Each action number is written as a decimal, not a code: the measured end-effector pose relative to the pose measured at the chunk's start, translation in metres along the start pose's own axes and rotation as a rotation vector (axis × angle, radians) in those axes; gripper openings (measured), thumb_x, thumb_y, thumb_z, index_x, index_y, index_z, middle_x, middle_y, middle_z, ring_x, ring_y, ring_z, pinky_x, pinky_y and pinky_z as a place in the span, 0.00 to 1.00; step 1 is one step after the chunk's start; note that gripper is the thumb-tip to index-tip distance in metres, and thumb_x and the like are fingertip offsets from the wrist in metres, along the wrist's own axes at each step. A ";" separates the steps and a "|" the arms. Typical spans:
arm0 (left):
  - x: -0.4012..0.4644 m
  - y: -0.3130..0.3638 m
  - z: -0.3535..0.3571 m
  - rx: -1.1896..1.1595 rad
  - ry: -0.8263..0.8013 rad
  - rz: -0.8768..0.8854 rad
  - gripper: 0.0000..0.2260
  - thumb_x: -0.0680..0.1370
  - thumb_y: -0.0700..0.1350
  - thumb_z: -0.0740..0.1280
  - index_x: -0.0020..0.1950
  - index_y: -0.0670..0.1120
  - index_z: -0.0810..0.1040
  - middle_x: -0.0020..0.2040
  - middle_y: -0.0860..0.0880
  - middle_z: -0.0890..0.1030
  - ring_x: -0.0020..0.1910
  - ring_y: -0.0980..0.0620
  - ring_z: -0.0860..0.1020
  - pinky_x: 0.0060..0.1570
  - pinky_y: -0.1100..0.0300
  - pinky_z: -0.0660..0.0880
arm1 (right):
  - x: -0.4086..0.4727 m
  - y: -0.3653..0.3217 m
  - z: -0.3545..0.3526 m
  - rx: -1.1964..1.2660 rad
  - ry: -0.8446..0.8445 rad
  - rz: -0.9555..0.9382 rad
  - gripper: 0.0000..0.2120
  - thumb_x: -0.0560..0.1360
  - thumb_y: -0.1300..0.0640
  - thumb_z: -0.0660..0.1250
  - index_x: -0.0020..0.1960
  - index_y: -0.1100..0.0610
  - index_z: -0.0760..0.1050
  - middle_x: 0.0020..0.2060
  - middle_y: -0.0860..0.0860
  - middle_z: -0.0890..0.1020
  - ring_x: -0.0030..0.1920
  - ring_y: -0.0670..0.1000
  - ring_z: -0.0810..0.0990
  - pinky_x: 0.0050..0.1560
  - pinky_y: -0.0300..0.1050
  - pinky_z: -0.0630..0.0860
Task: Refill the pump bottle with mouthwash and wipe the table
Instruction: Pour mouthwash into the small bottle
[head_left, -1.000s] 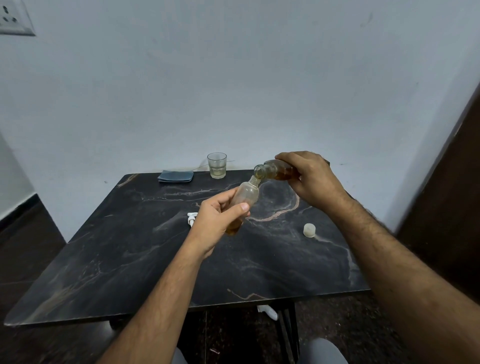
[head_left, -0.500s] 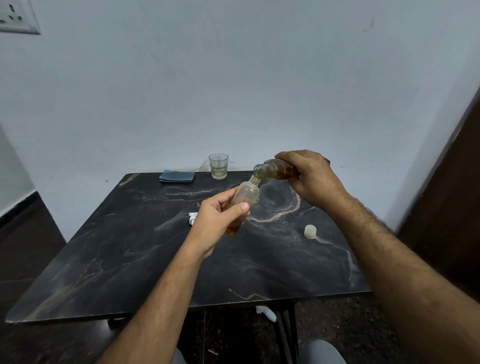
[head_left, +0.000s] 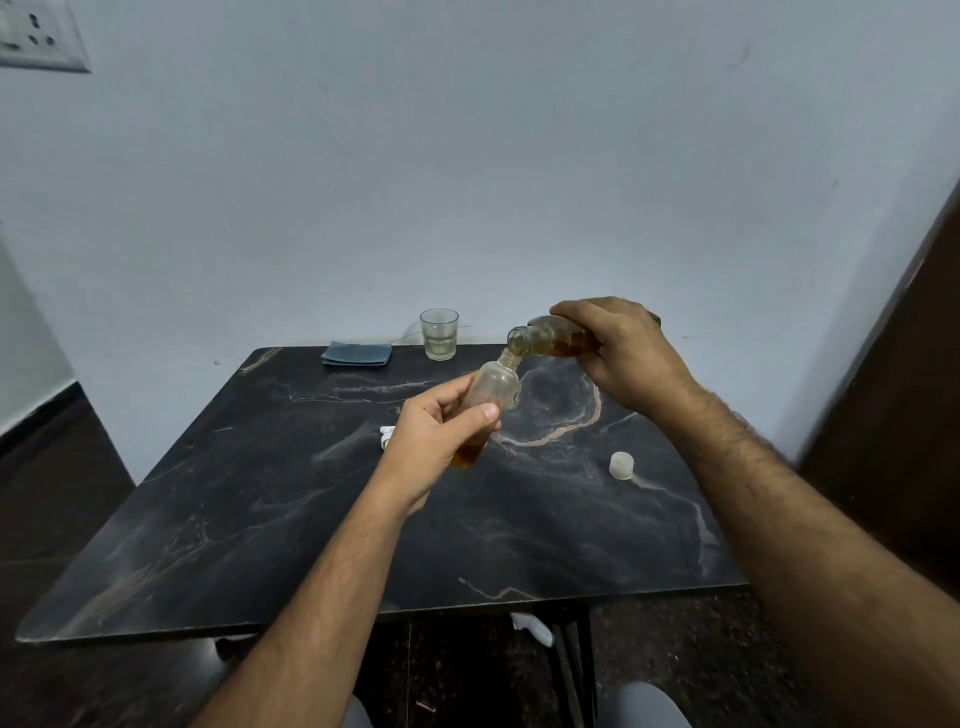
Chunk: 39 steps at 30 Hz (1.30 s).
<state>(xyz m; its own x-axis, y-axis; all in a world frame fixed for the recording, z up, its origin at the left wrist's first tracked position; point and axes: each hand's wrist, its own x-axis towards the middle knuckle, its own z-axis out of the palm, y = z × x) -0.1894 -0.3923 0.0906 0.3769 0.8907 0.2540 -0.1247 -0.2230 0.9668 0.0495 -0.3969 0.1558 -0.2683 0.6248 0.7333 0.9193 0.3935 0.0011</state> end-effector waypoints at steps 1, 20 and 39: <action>0.000 0.000 0.000 0.003 0.003 -0.002 0.17 0.77 0.41 0.71 0.63 0.56 0.79 0.57 0.53 0.84 0.54 0.49 0.84 0.59 0.49 0.78 | 0.000 0.000 0.000 -0.002 0.002 0.001 0.17 0.71 0.68 0.69 0.60 0.59 0.79 0.47 0.53 0.85 0.48 0.57 0.82 0.50 0.43 0.69; -0.001 0.002 0.002 0.005 0.009 -0.005 0.17 0.76 0.41 0.71 0.62 0.57 0.79 0.58 0.56 0.84 0.58 0.48 0.82 0.64 0.44 0.75 | 0.002 0.001 -0.003 -0.002 0.002 -0.043 0.17 0.71 0.68 0.69 0.59 0.59 0.78 0.46 0.54 0.85 0.46 0.58 0.82 0.49 0.50 0.75; 0.001 -0.009 -0.001 0.012 0.004 0.015 0.17 0.76 0.41 0.71 0.63 0.57 0.79 0.57 0.55 0.84 0.58 0.50 0.82 0.63 0.47 0.76 | -0.015 -0.001 0.014 0.148 -0.026 0.100 0.18 0.73 0.65 0.69 0.61 0.54 0.77 0.49 0.48 0.84 0.50 0.53 0.81 0.51 0.49 0.76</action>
<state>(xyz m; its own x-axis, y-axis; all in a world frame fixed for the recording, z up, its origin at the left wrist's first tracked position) -0.1886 -0.3896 0.0823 0.3712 0.8889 0.2685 -0.1193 -0.2412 0.9631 0.0486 -0.3971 0.1357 -0.1869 0.6823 0.7068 0.8901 0.4221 -0.1722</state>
